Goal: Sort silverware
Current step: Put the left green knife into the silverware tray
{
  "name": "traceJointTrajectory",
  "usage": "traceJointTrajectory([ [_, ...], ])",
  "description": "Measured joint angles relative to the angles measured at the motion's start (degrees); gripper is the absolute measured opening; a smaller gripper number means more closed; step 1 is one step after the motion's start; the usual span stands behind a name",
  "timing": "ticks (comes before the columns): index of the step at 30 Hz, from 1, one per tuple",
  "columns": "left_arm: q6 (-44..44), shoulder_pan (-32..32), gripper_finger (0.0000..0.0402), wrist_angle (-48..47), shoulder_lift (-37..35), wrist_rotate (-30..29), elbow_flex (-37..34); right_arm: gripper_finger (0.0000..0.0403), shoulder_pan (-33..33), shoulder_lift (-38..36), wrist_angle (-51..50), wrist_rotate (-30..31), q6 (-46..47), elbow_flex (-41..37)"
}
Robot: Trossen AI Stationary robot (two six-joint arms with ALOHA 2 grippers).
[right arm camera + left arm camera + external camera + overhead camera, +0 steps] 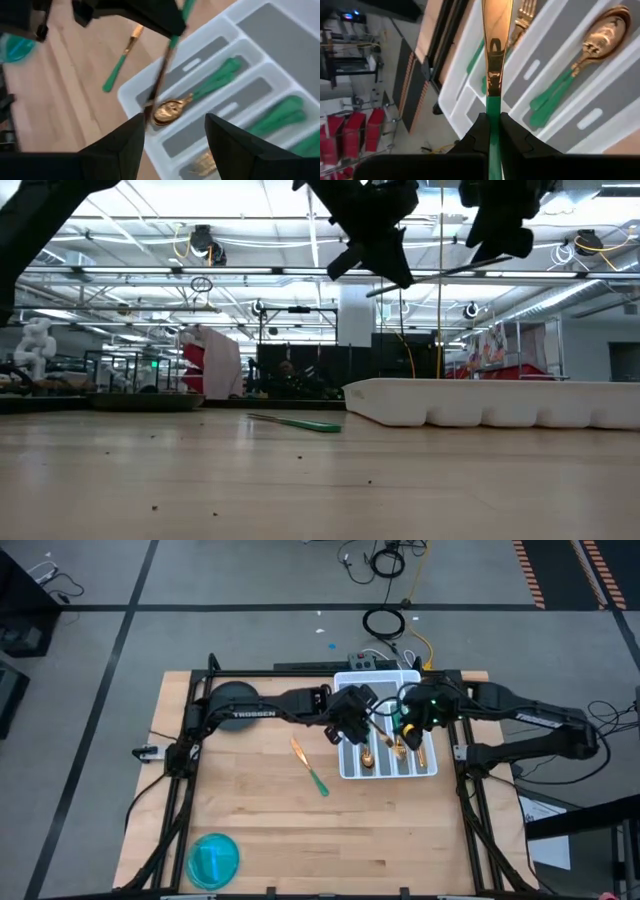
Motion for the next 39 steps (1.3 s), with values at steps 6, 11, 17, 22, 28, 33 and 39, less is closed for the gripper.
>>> traceJointTrajectory([
  [6, -0.2, -0.5, 0.0017, 3.6, 0.0, -1.9, 0.0, 0.0201, -1.5, 2.0, 2.0, -5.1, -0.8, 0.0],
  [11, -0.1, -0.5, 0.0017, 6.4, 0.0, -2.4, 0.0, 0.0201, -1.8, 2.0, 2.5, -7.9, -0.8, 0.0],
  [17, 1.5, -0.5, 0.0017, 8.5, 0.0, -2.1, 0.0, 0.0187, -1.8, 2.4, 2.4, -7.9, -1.3, 0.0],
  [22, 1.3, -0.5, 0.0017, 9.4, -0.1, -1.0, 0.0, 0.0096, -1.8, 3.4, 2.4, -7.5, -3.8, 0.0],
  [28, 1.0, -0.5, 0.0001, 9.5, -0.3, -0.8, 0.0, 0.0005, -1.9, 3.8, 3.9, -5.1, -7.1, -0.1],
  [33, 1.0, -0.4, 0.0007, 9.4, -0.3, -0.9, 0.0, 0.0001, -1.9, 3.3, 3.5, -4.2, -7.3, 0.0],
  [39, -3.5, 0.7, 0.0015, 11.1, -0.2, -3.0, 0.0, 0.0001, -2.9, 2.2, -2.4, 1.8, -4.9, 0.0],
])
